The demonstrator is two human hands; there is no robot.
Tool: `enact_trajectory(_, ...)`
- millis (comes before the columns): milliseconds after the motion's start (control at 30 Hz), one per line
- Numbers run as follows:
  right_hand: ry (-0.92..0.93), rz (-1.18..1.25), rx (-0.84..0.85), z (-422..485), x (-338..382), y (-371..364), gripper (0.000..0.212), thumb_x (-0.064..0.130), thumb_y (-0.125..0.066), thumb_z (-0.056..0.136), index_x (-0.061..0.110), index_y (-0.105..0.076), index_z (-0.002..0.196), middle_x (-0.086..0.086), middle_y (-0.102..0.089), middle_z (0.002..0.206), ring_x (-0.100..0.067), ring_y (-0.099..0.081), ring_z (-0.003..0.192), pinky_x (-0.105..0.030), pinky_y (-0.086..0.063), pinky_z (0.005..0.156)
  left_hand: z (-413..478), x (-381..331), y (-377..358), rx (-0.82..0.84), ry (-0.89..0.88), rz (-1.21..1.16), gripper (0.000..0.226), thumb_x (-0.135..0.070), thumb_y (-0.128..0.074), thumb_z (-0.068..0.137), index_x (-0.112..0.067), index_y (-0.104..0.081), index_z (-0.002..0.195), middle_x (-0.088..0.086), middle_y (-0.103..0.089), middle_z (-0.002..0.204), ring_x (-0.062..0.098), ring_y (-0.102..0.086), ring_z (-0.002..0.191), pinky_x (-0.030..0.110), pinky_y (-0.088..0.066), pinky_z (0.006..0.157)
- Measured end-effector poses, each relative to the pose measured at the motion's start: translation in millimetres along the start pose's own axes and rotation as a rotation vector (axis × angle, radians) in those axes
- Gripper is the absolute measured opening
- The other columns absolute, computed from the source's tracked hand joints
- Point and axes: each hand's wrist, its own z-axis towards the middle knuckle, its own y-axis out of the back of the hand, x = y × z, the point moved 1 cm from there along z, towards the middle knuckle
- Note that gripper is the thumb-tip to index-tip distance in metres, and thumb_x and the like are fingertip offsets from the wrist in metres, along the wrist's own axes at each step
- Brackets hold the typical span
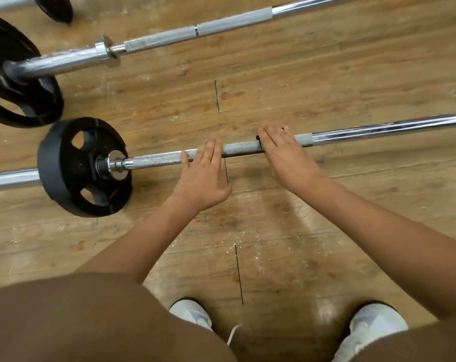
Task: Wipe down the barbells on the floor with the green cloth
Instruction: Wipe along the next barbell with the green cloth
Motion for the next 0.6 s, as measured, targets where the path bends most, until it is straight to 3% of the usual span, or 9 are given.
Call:
enact_trajectory(133,-0.011,0.065,-0.043,-11.3,-7.2,0.8,0.069,-0.004,-0.056,0.088,-0.001,-0.030,0.152,-0.019,-0.039,0.152,-0.033,-0.035,0.143,-0.040,-0.010,0.124,-10.1,-0.2,-6.2,0.013,-0.005,0.007,0.110,-0.053,-0.059,0.084,-0.011,0.007,0.161,0.005,0.010,0.169,0.021,0.006,0.156,0.064,-0.005,0.120)
enact_trajectory(400,0.028,-0.044,-0.071,-29.7,17.2,-5.2,0.069,-0.005,-0.044,0.088,-0.004,-0.021,0.153,-0.022,-0.028,0.156,-0.035,-0.020,0.149,-0.044,-0.005,0.124,-27.8,-9.8,-6.1,0.048,0.008,0.017,0.110,-0.063,-0.052,0.088,-0.012,0.013,0.160,0.004,0.016,0.169,0.020,0.013,0.155,0.064,-0.004,0.121)
enact_trajectory(600,-0.084,0.010,-0.102,-47.1,-3.3,-1.8,0.059,0.006,-0.053,0.095,0.003,-0.030,0.150,-0.016,-0.039,0.152,-0.029,-0.034,0.144,-0.040,-0.017,0.123,-38.6,-16.9,-8.7,0.065,0.020,0.002,0.113,-0.076,-0.041,0.087,-0.010,0.016,0.158,0.007,0.021,0.167,0.021,0.018,0.154,0.064,0.000,0.121)
